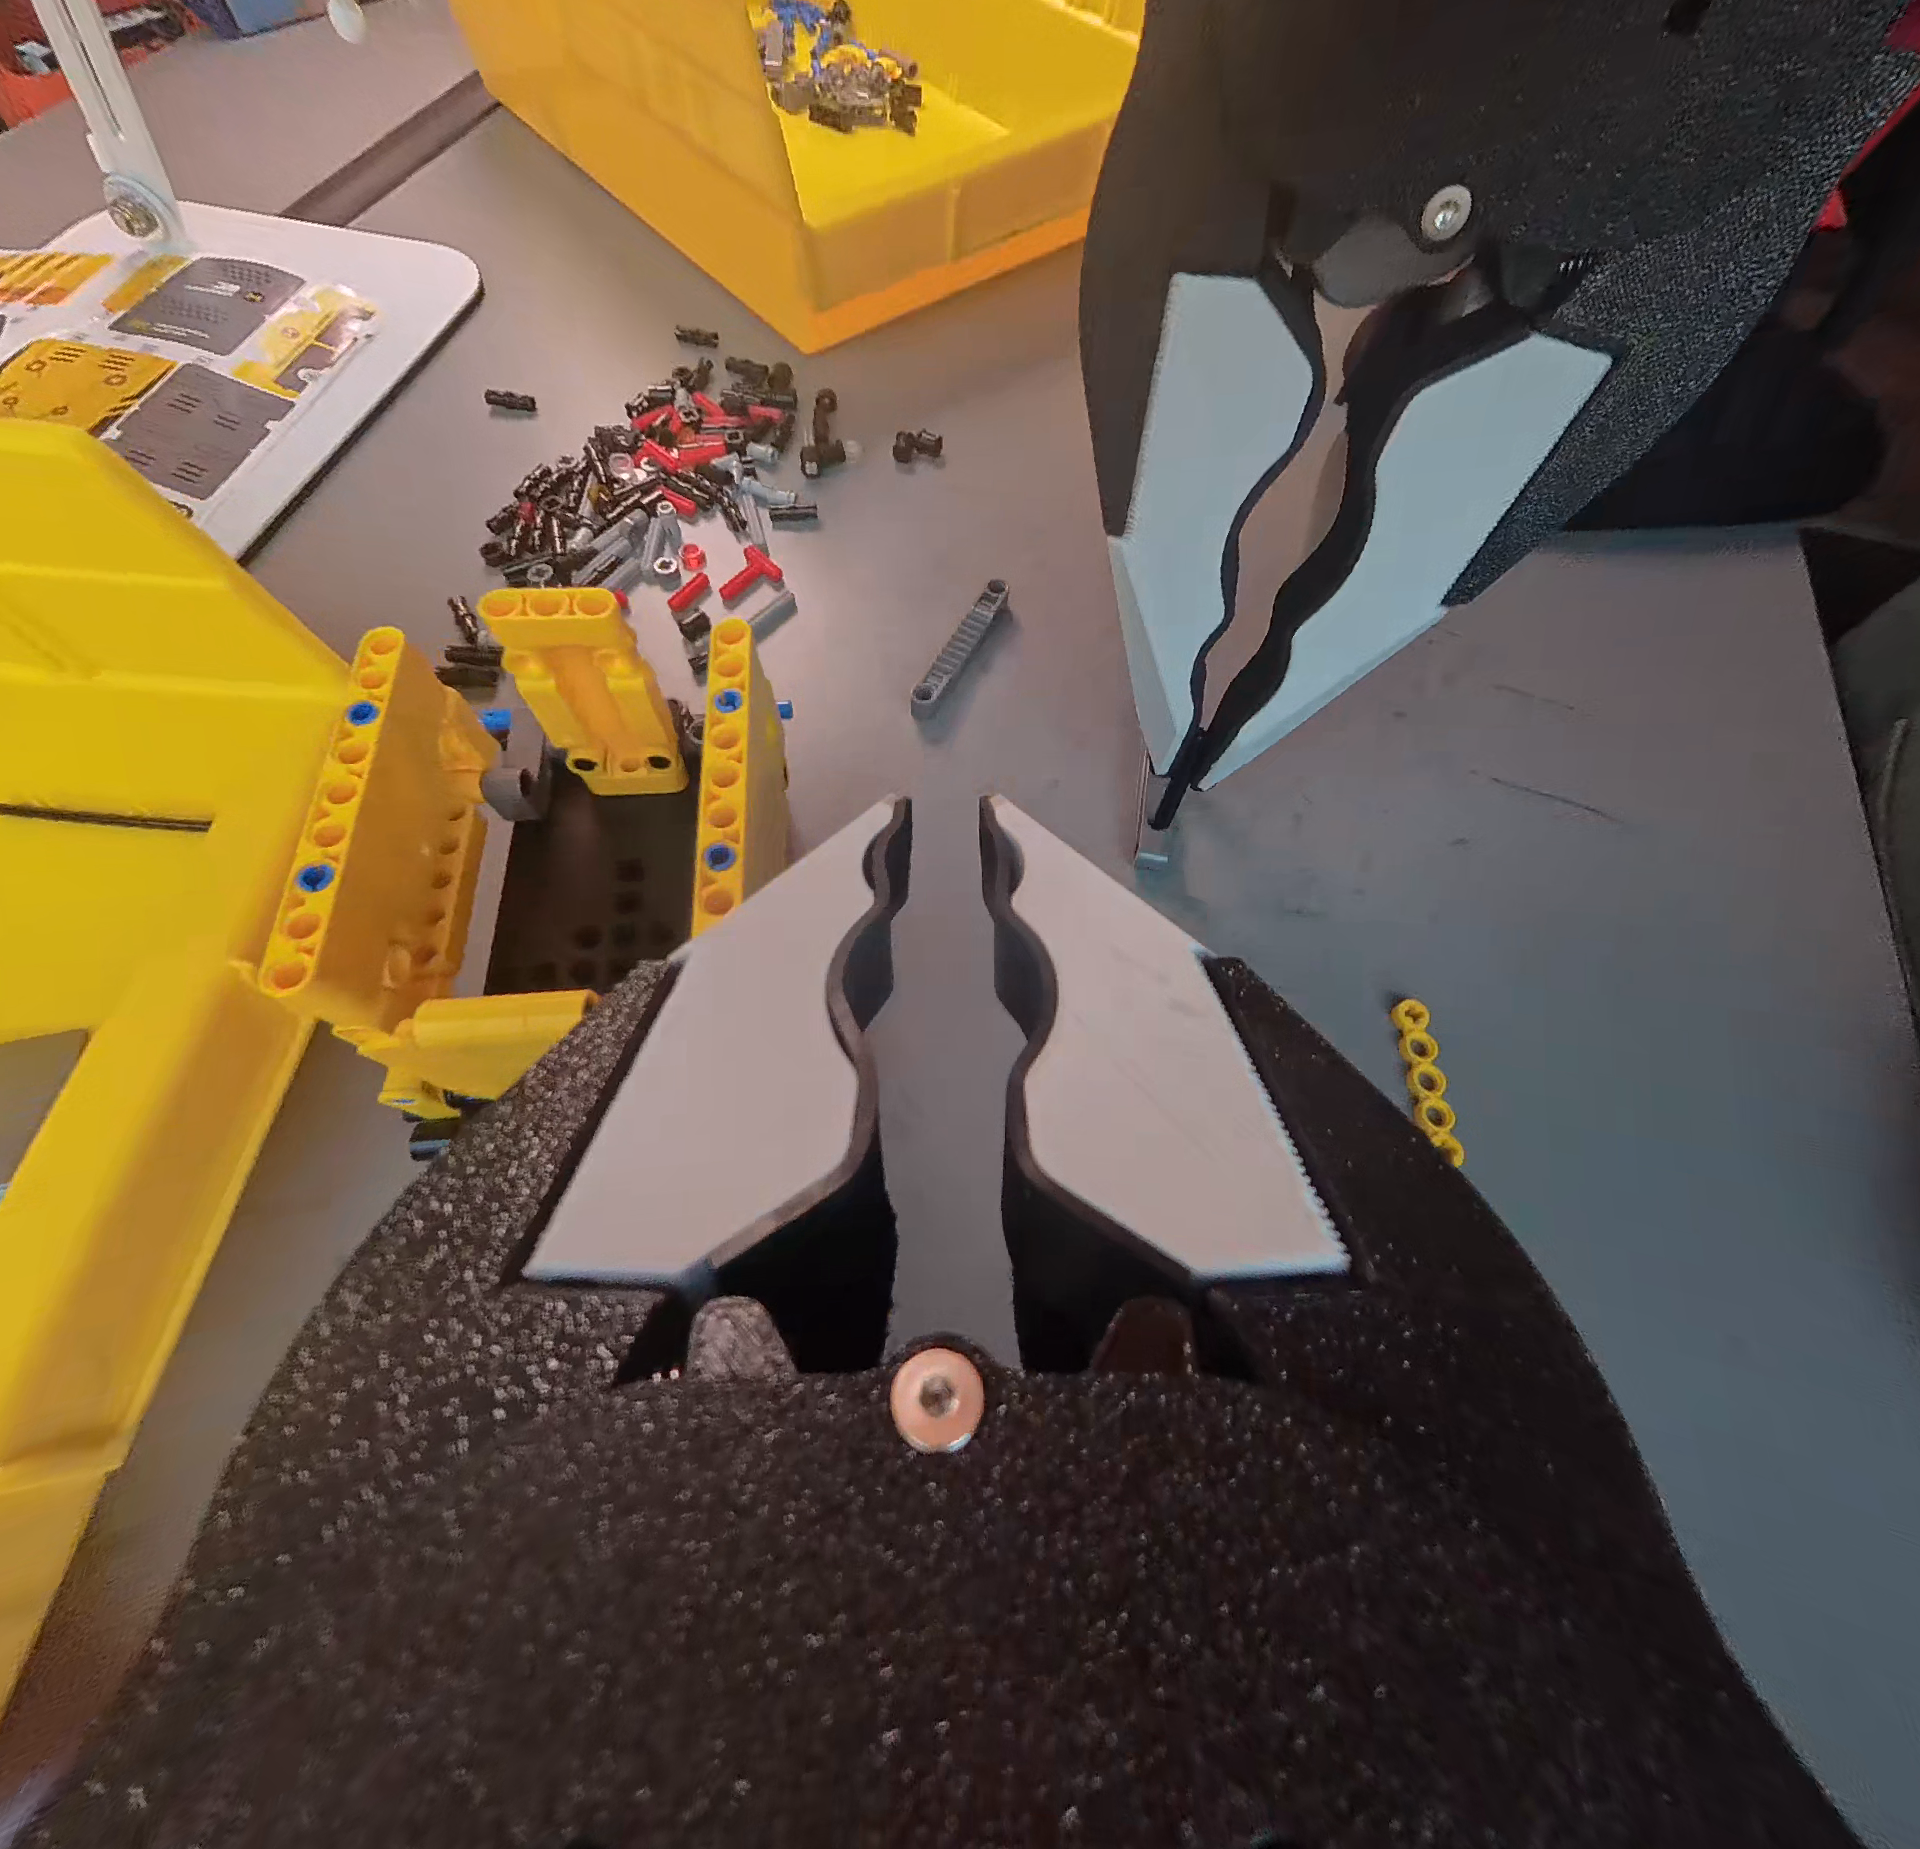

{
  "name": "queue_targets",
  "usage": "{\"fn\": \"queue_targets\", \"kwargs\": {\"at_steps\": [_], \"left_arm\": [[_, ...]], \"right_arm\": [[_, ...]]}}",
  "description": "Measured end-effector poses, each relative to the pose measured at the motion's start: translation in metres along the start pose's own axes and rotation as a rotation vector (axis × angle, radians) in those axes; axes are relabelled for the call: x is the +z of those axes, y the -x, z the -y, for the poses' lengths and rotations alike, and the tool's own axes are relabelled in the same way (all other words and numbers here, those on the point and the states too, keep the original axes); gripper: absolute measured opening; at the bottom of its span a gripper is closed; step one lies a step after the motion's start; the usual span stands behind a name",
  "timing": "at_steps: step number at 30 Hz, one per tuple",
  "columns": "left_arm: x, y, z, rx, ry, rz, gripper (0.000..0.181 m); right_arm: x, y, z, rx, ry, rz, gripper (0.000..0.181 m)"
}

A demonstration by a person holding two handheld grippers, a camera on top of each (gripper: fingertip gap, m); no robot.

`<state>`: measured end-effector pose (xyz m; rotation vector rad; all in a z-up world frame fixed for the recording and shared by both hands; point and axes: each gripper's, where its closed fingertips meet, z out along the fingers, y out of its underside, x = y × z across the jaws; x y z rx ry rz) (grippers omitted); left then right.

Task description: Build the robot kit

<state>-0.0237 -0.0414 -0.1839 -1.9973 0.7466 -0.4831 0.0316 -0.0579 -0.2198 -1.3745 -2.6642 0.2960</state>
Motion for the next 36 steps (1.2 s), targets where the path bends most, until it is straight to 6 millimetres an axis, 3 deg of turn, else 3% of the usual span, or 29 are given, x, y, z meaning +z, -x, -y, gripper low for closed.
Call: {"fn": "queue_targets", "kwargs": {"at_steps": [14,24,33,36], "left_arm": [[0.007,-0.007,-0.015,0.026,0.092,-0.025,0.012],[0.005,-0.004,-0.015,0.011,0.093,-0.017,0.012],[0.005,-0.006,-0.014,0.002,0.082,-0.030,0.012],[0.008,-0.010,-0.016,0.011,0.089,-0.048,0.013]], "right_arm": [[0.004,-0.001,-0.004,-0.031,0.136,-0.005,0.003],[0.011,-0.001,-0.005,-0.054,0.176,0.015,0.002],[0.014,-0.002,-0.009,-0.043,0.101,-0.022,0.004],[0.004,0.000,-0.005,-0.012,-0.002,-0.043,0.023]]}}
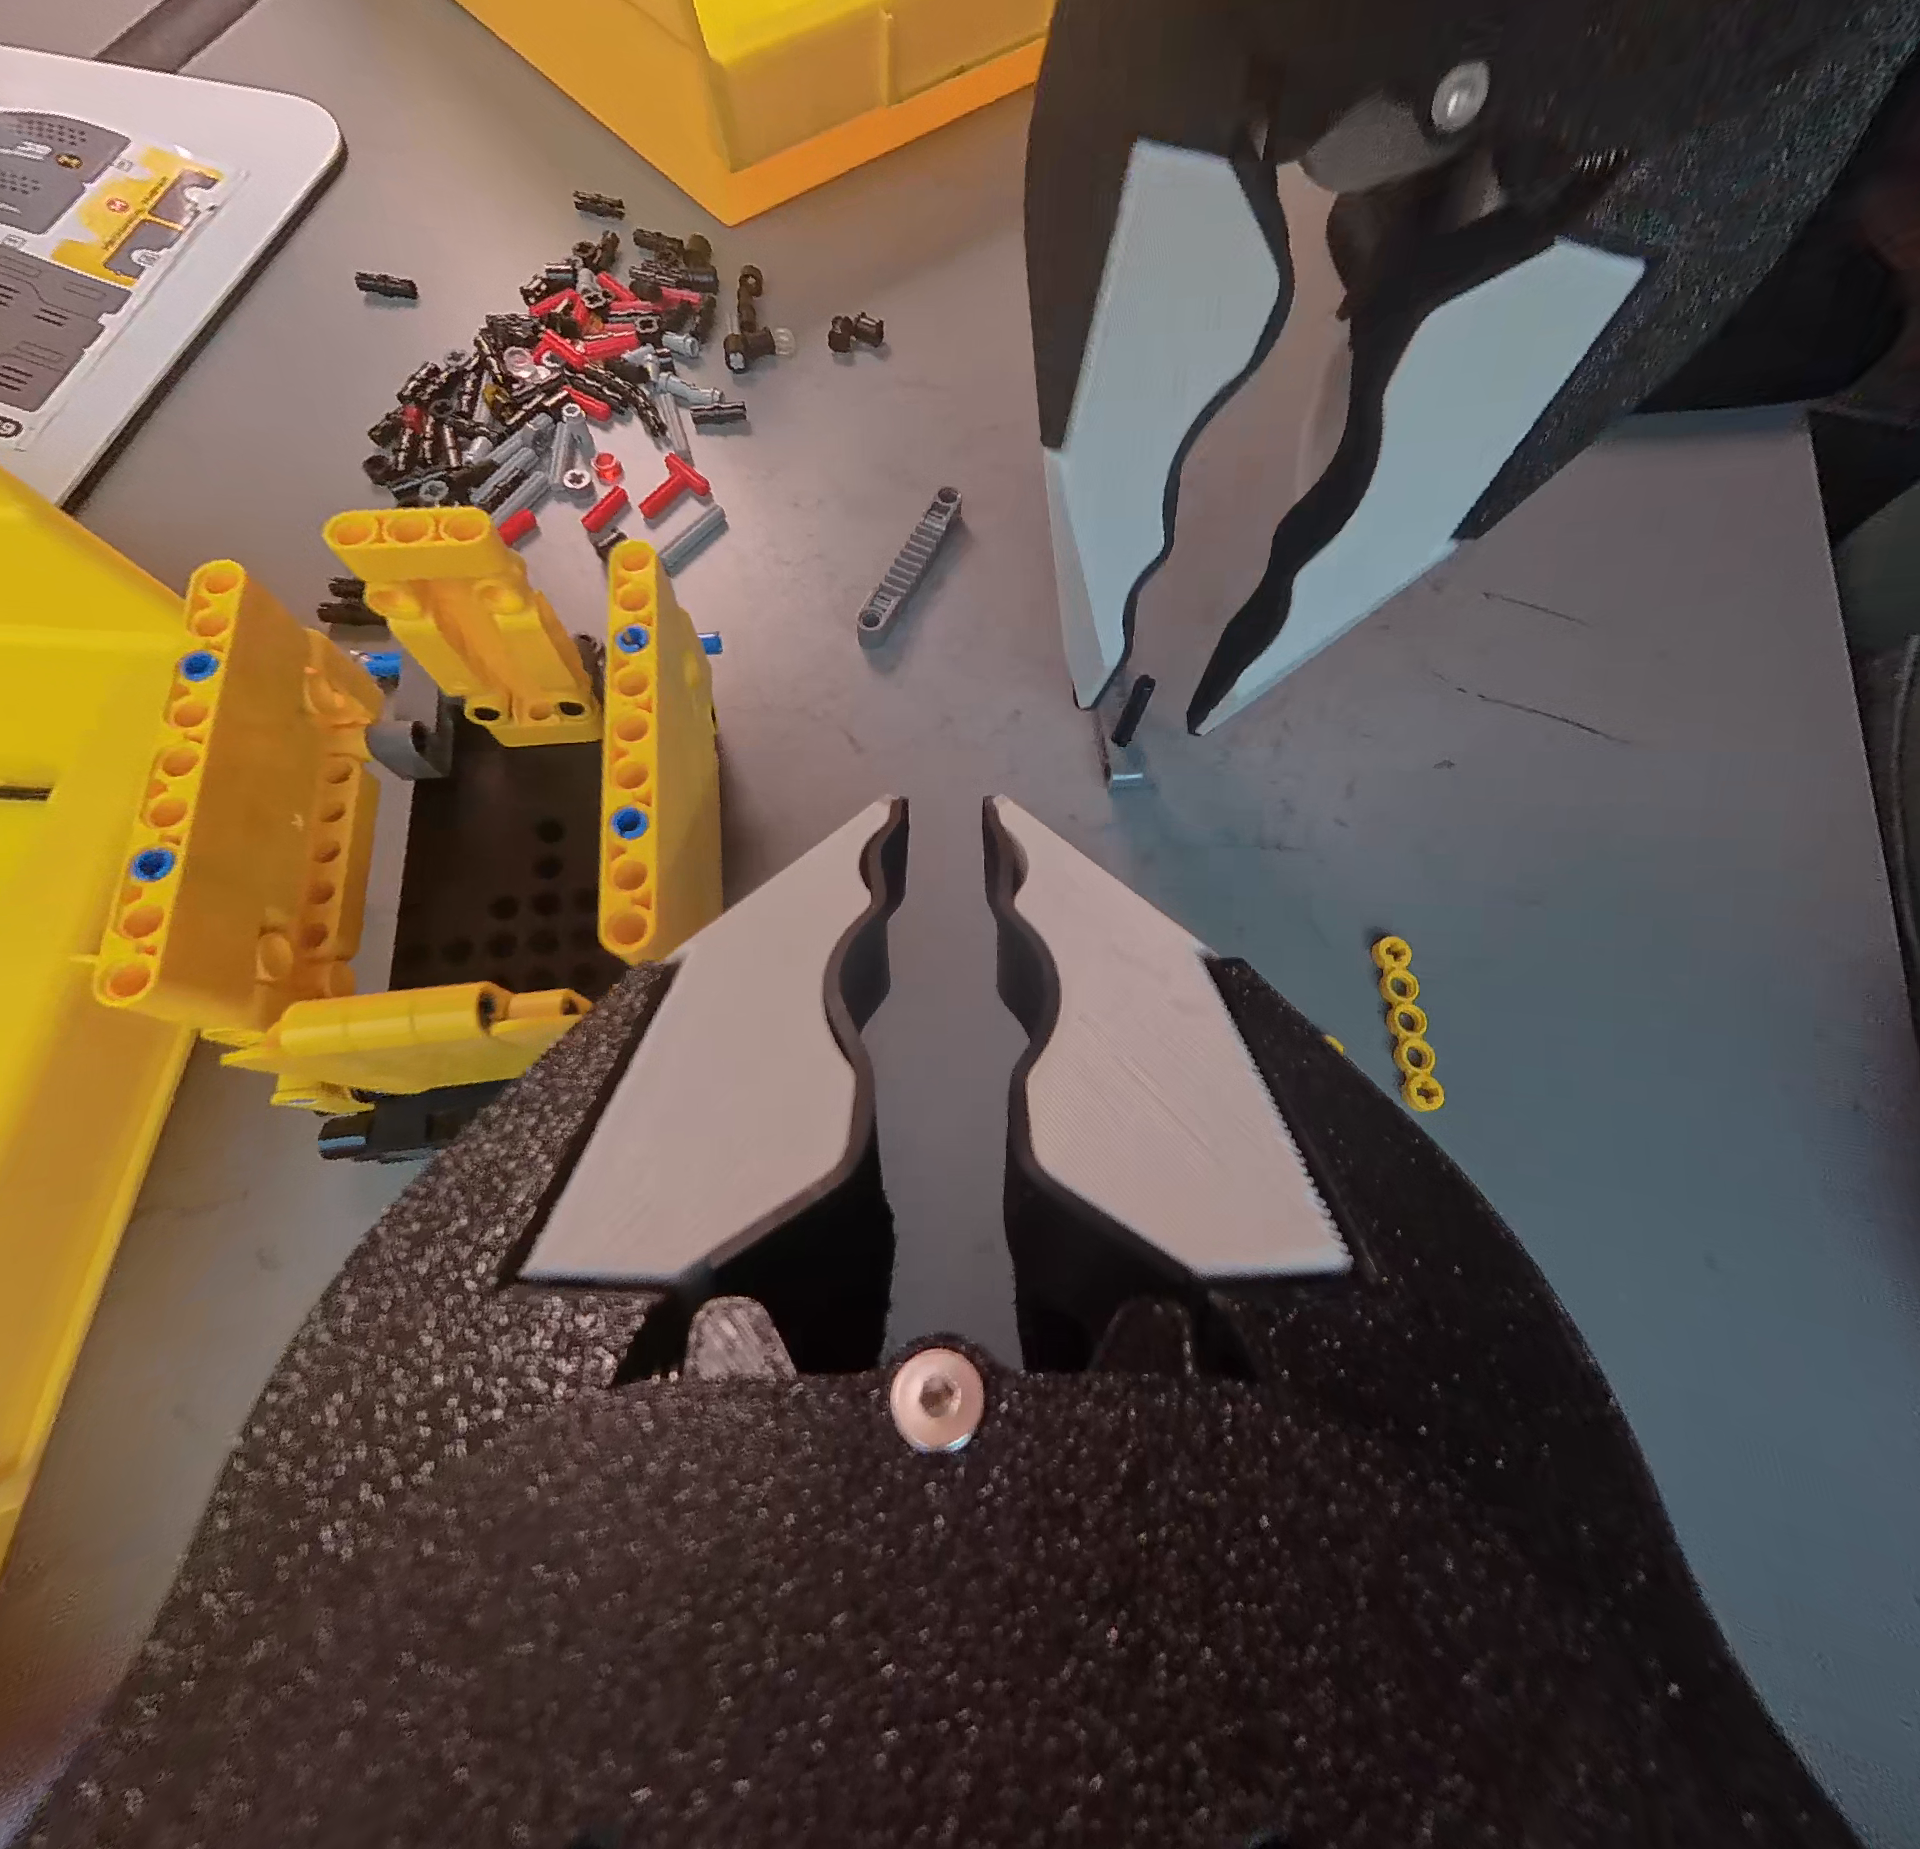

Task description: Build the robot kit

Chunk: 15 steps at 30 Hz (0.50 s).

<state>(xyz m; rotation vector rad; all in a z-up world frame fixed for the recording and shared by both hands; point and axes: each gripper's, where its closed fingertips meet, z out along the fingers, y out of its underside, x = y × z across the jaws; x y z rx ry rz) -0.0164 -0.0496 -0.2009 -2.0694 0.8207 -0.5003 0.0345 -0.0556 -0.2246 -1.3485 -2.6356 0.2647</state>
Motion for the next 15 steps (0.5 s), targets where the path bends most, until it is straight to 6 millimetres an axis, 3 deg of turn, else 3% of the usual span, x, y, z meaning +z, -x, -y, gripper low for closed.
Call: {"fn": "queue_targets", "kwargs": {"at_steps": [6,11,15], "left_arm": [[0.009,-0.012,-0.004,0.033,0.025,-0.040,0.015],[0.015,-0.031,-0.004,0.056,0.055,-0.088,0.018],[0.018,-0.036,0.000,0.069,0.043,-0.088,0.023]], "right_arm": [[-0.021,0.004,-0.014,-0.011,-0.136,-0.055,0.030],[-0.006,-0.009,-0.040,0.065,-0.224,-0.055,0.031],[0.005,-0.015,-0.036,0.127,-0.361,-0.009,0.028]]}}
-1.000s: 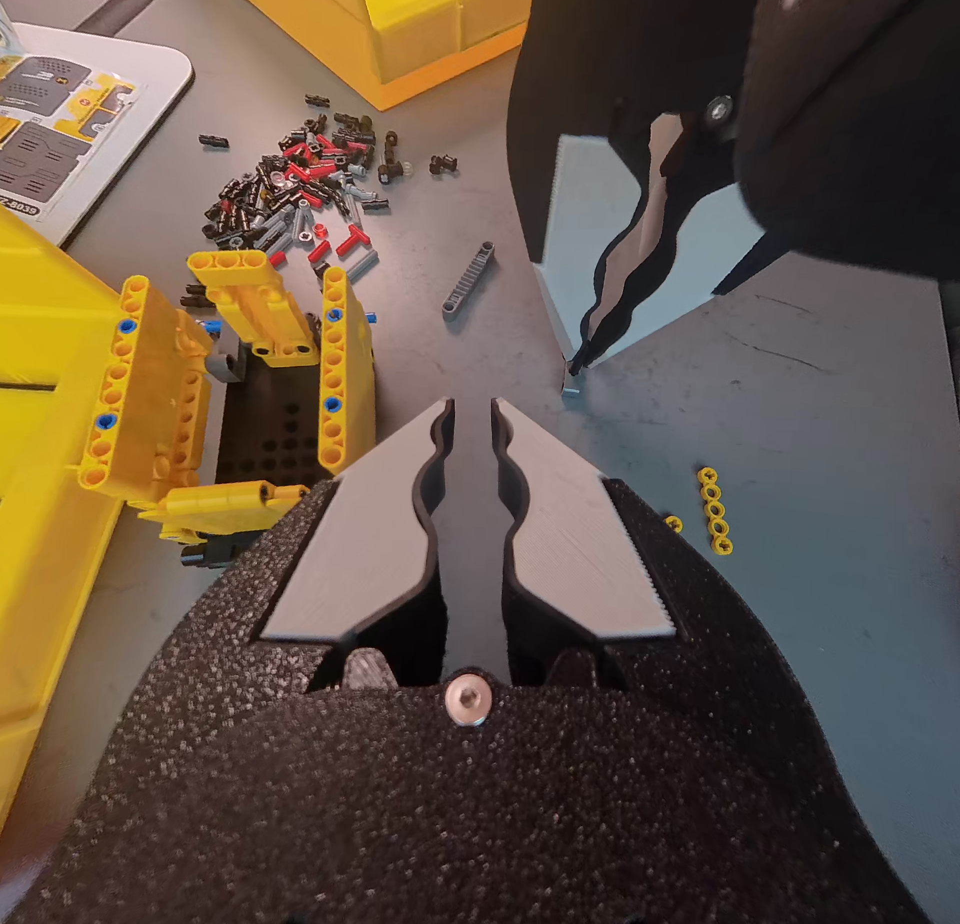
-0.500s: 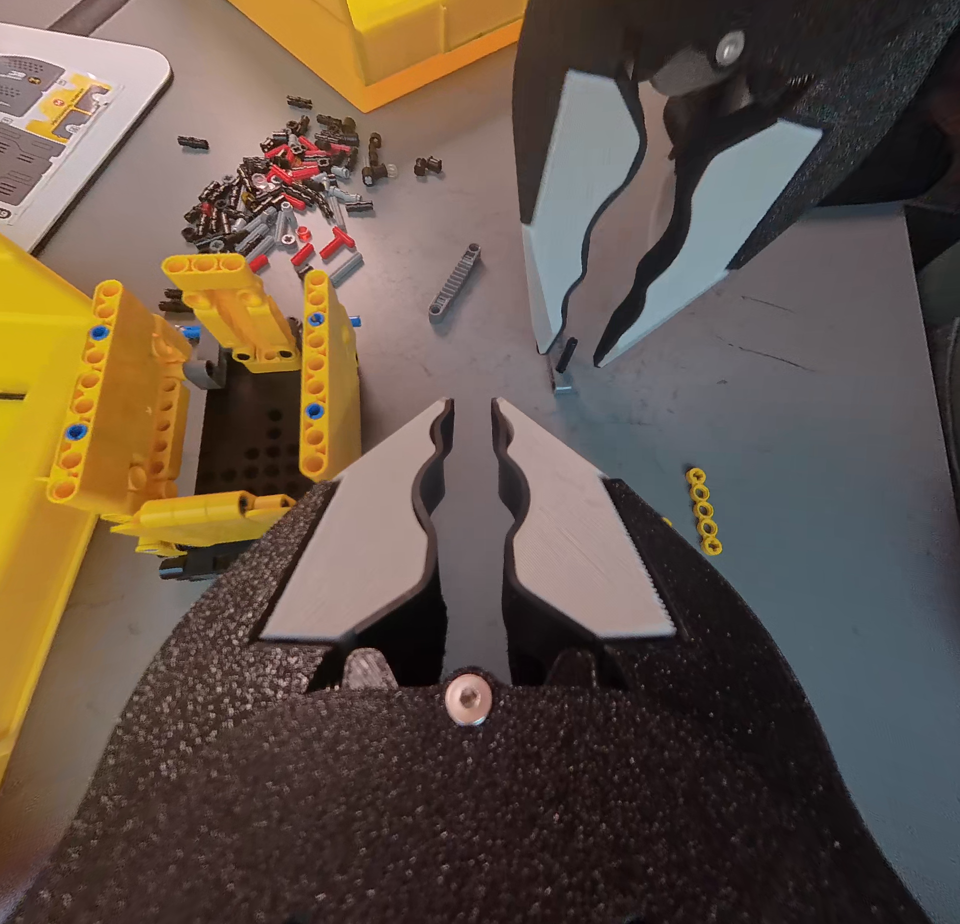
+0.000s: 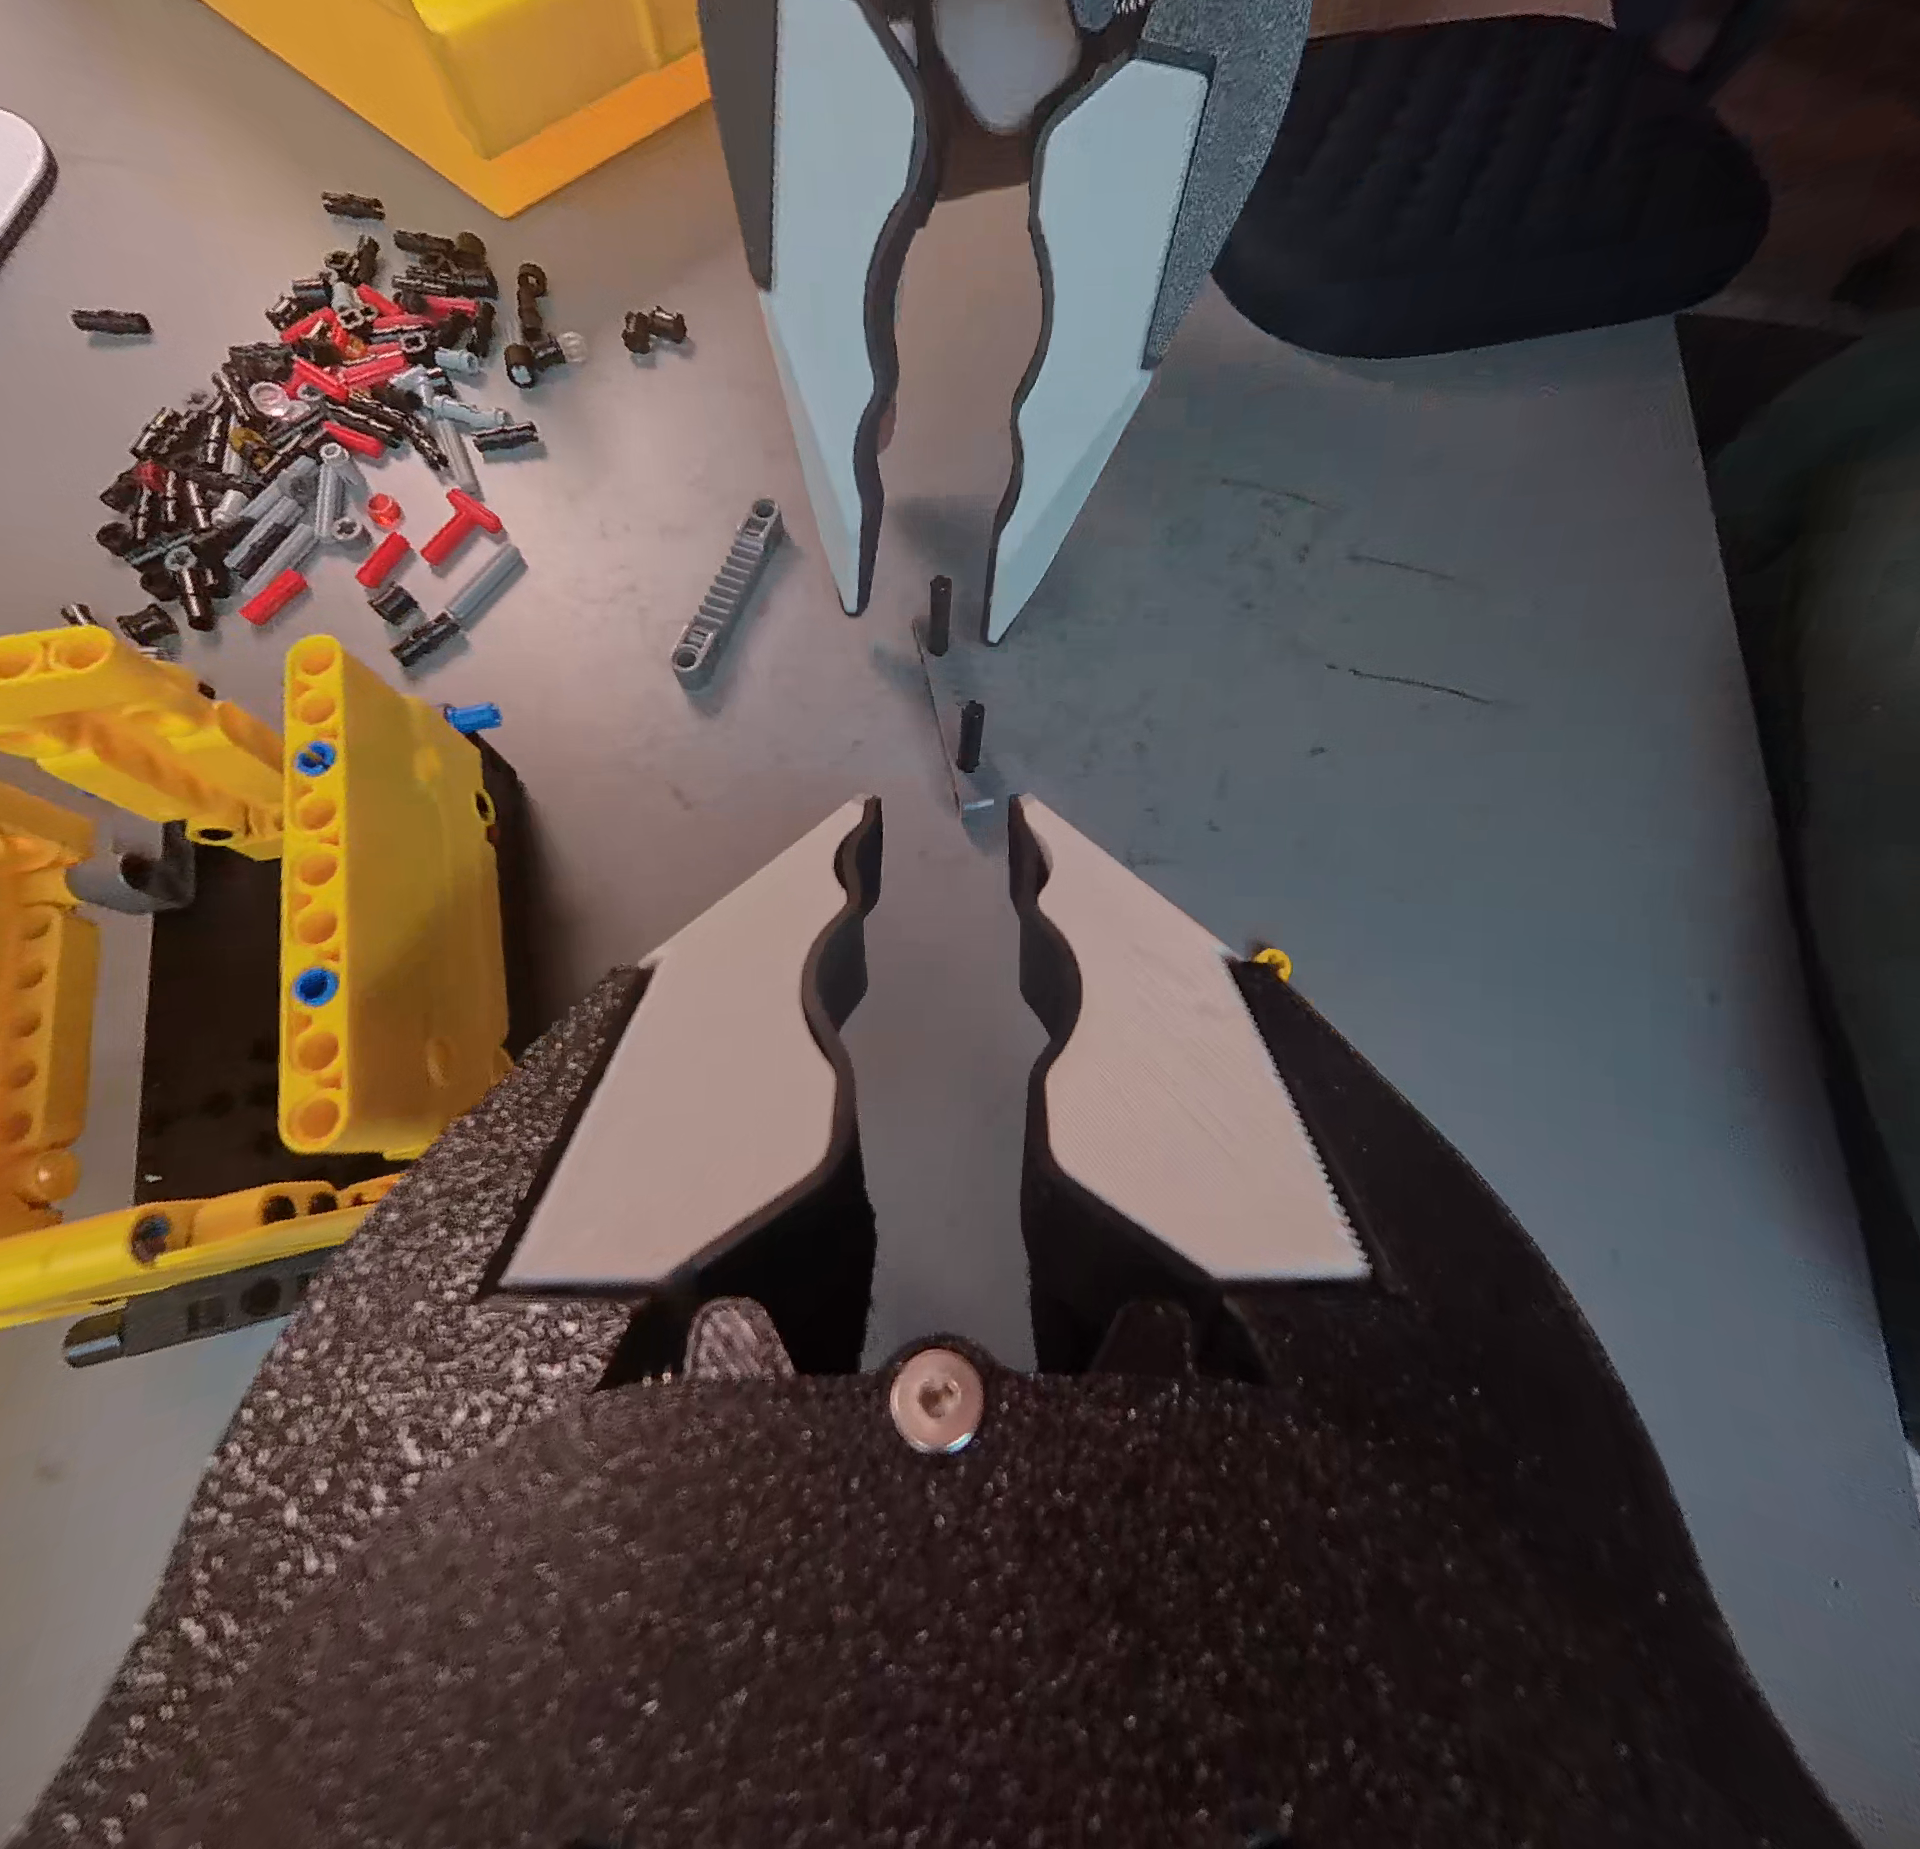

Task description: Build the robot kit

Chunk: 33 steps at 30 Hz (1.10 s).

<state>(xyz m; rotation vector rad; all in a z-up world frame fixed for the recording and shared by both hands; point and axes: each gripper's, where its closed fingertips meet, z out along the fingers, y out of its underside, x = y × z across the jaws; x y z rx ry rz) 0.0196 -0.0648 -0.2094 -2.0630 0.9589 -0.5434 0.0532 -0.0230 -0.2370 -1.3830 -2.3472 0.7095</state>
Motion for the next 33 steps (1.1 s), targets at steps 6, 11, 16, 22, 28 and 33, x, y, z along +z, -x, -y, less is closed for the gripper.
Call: {"fn": "queue_targets", "kwargs": {"at_steps": [6,11,16,22,28,33], "left_arm": [[0.005,-0.001,-0.005,-0.056,-0.005,-0.054,0.026],[0.001,-0.005,0.006,-0.123,-0.090,-0.127,0.027],[-0.011,-0.003,0.028,-0.137,-0.240,-0.141,0.022],[-0.018,-0.010,0.040,-0.117,-0.312,-0.170,0.004],[-0.016,-0.016,0.043,-0.123,-0.339,-0.213,0.014],[-0.017,-0.020,0.048,-0.103,-0.360,-0.219,0.021]], "right_arm": [[0.009,0.003,0.006,-0.037,-0.053,0.016,0.007],[-0.003,-0.001,0.021,-0.044,-0.206,-0.079,0.007],[-0.022,0.005,0.041,0.041,-0.388,-0.070,0.007],[-0.035,0.018,0.052,0.086,-0.479,0.034,0.007],[-0.041,0.020,0.051,0.129,-0.526,0.081,0.007],[-0.046,0.020,0.052,0.158,-0.563,0.117,0.007]]}}
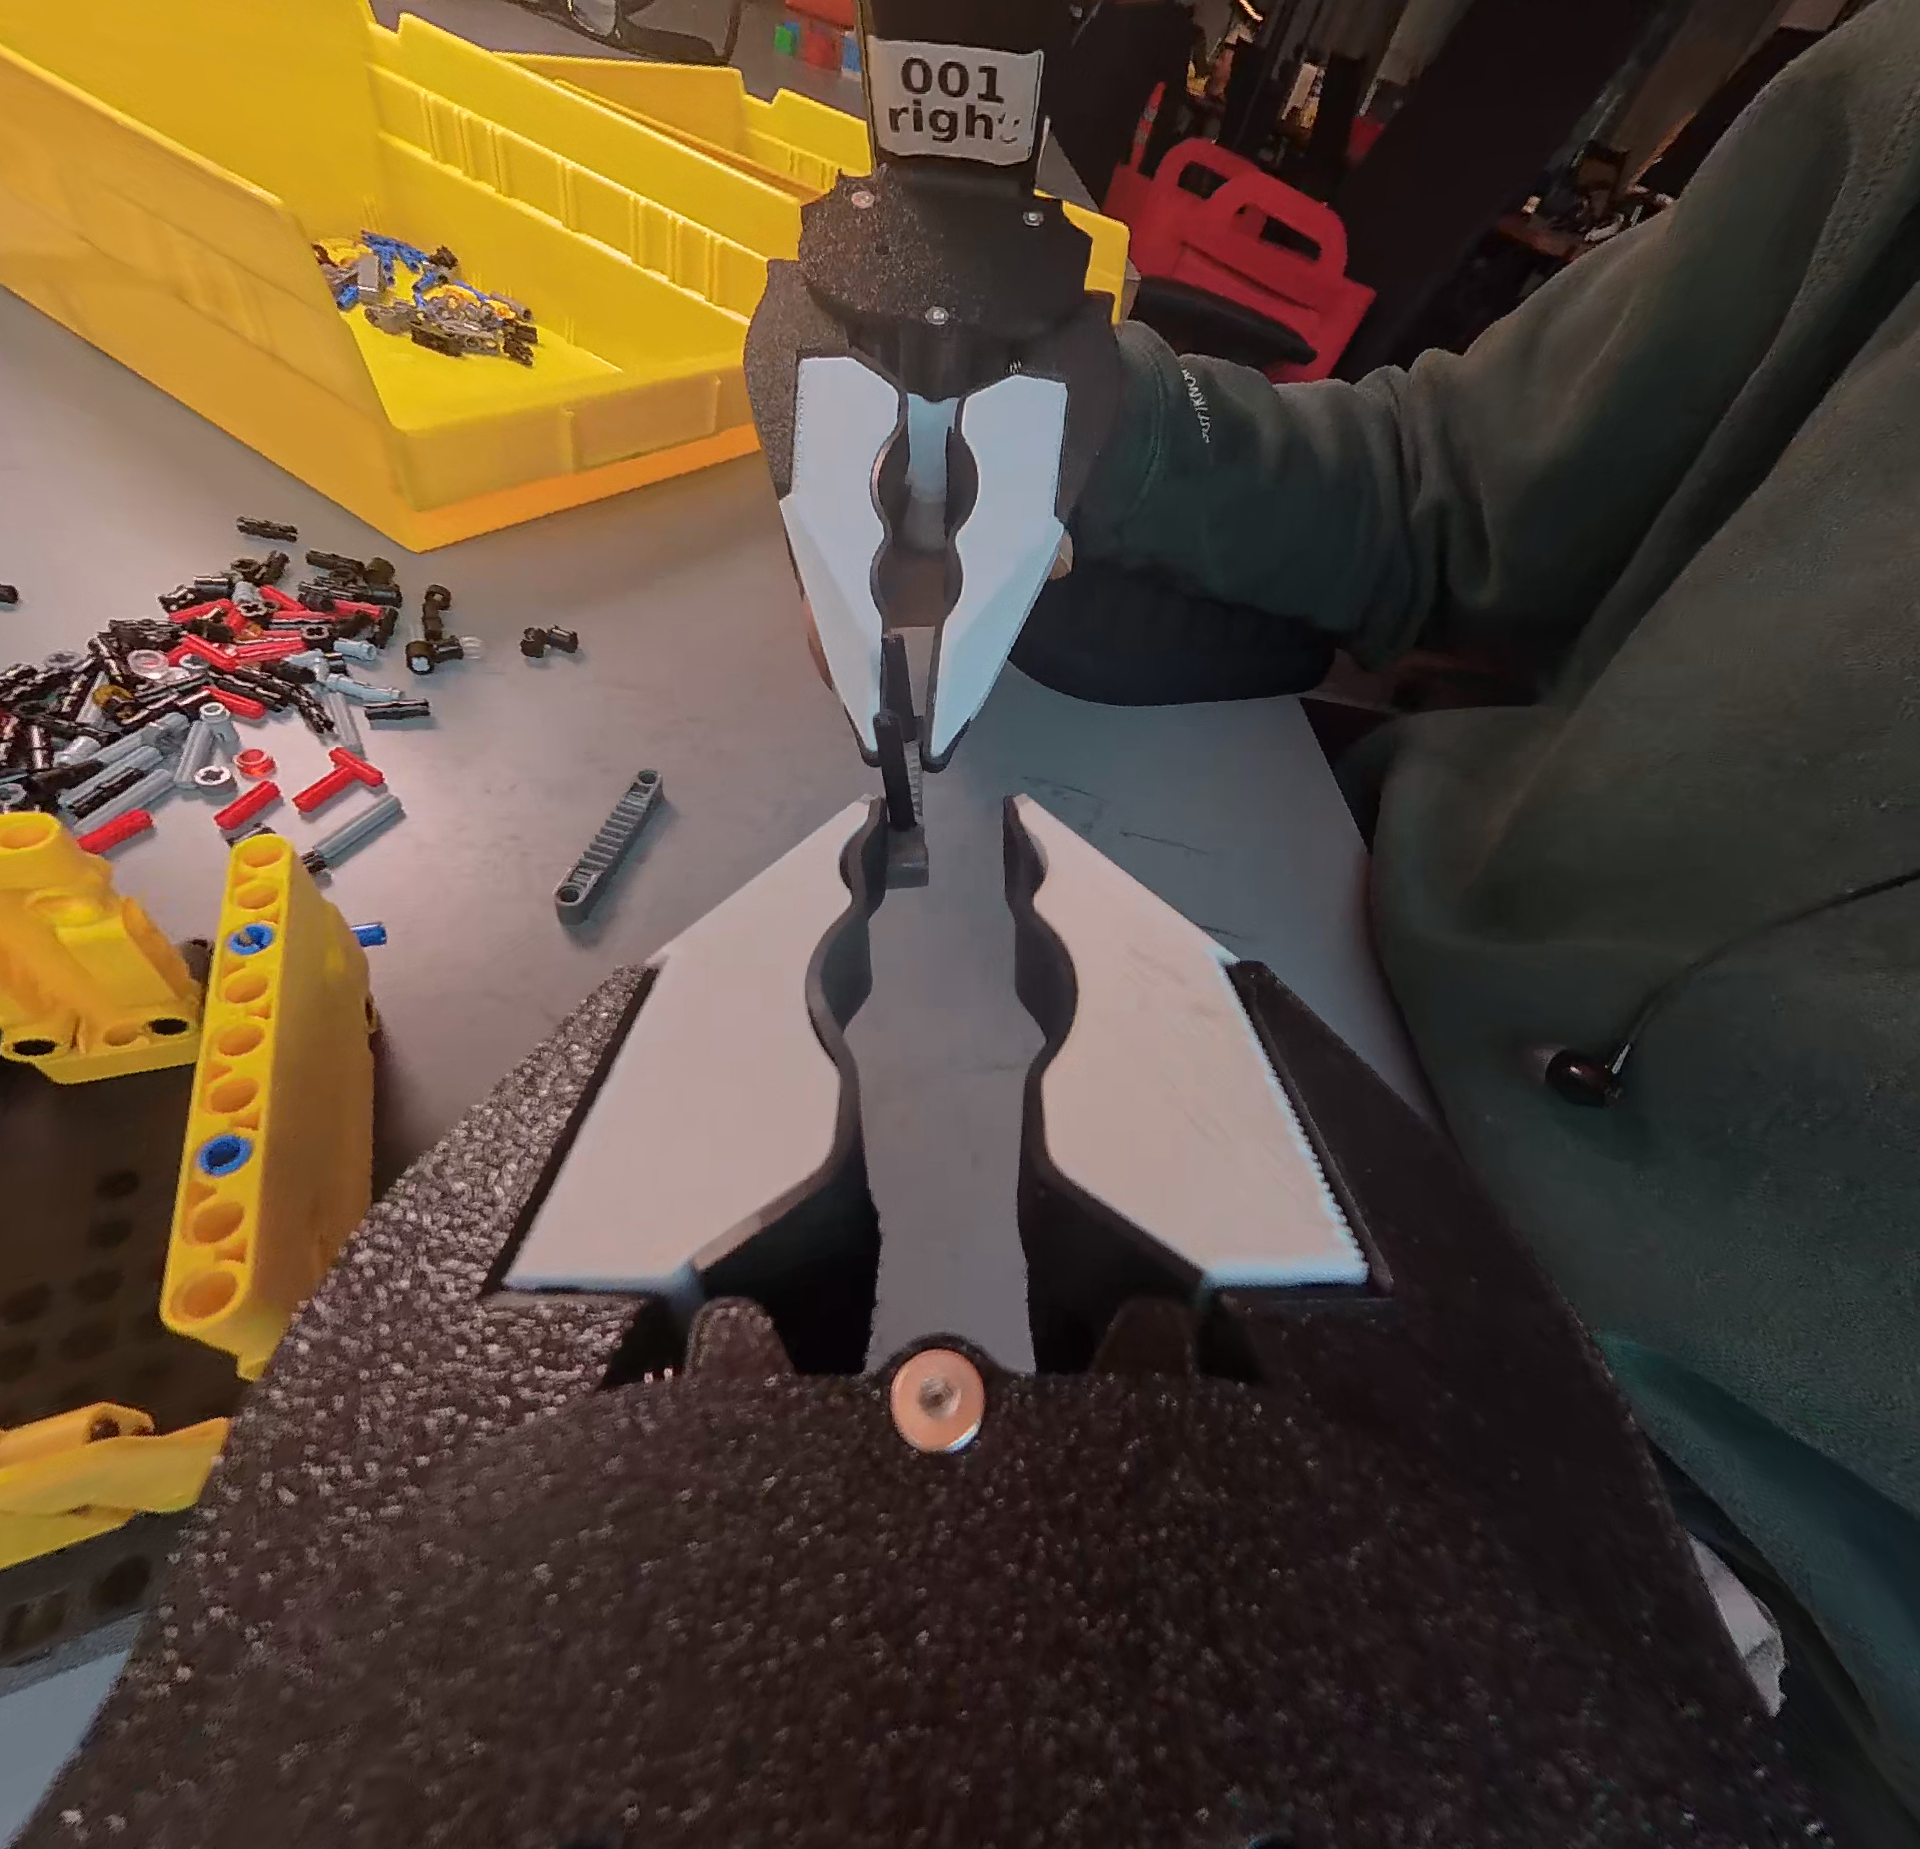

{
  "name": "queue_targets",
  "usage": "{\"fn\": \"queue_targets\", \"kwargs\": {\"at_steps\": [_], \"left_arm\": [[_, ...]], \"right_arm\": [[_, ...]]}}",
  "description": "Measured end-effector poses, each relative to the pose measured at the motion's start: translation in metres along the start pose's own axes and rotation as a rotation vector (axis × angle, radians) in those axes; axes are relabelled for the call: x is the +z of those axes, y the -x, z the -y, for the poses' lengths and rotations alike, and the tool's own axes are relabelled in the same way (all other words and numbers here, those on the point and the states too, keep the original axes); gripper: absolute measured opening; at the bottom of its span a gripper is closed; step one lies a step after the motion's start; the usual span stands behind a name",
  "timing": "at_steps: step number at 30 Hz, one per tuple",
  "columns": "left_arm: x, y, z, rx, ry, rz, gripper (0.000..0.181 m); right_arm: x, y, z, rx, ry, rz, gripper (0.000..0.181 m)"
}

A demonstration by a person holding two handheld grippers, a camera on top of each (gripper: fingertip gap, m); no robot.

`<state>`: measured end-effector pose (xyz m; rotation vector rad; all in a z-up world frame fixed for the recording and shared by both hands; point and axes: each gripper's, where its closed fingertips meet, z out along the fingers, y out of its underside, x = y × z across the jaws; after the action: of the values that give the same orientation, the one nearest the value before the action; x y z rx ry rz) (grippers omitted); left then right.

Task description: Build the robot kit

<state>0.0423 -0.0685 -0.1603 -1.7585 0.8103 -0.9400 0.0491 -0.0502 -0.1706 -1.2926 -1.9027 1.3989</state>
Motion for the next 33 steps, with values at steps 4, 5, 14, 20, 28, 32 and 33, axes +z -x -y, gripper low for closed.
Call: {"fn": "queue_targets", "kwargs": {"at_steps": [4,5,14,20,28,32,33], "left_arm": [[-0.001,0.000,0.002,0.000,-0.008,-0.001,0.023],[-0.001,0.001,0.001,0.002,-0.002,0.006,0.024],[-0.001,0.000,0.004,-0.008,-0.019,-0.003,0.023],[0.000,-0.002,0.009,-0.036,-0.051,-0.015,0.015],[0.001,0.004,0.006,-0.075,-0.049,0.007,0.007],[-0.001,0.008,0.008,-0.036,-0.050,0.047,0.006],[-0.002,0.009,0.009,-0.043,-0.058,0.048,0.006]], "right_arm": [[-0.005,0.002,0.008,0.048,-0.064,0.039,0.007],[-0.007,0.003,0.011,0.061,-0.086,0.053,0.007],[-0.013,0.004,0.019,0.139,-0.154,0.106,0.007],[-0.007,0.007,0.017,0.111,-0.131,0.086,0.007],[-0.003,0.003,0.017,0.079,-0.118,0.027,0.007],[-0.002,-0.001,0.020,-0.020,-0.137,-0.045,0.007],[-0.003,-0.002,0.021,-0.046,-0.148,-0.062,0.008]]}}
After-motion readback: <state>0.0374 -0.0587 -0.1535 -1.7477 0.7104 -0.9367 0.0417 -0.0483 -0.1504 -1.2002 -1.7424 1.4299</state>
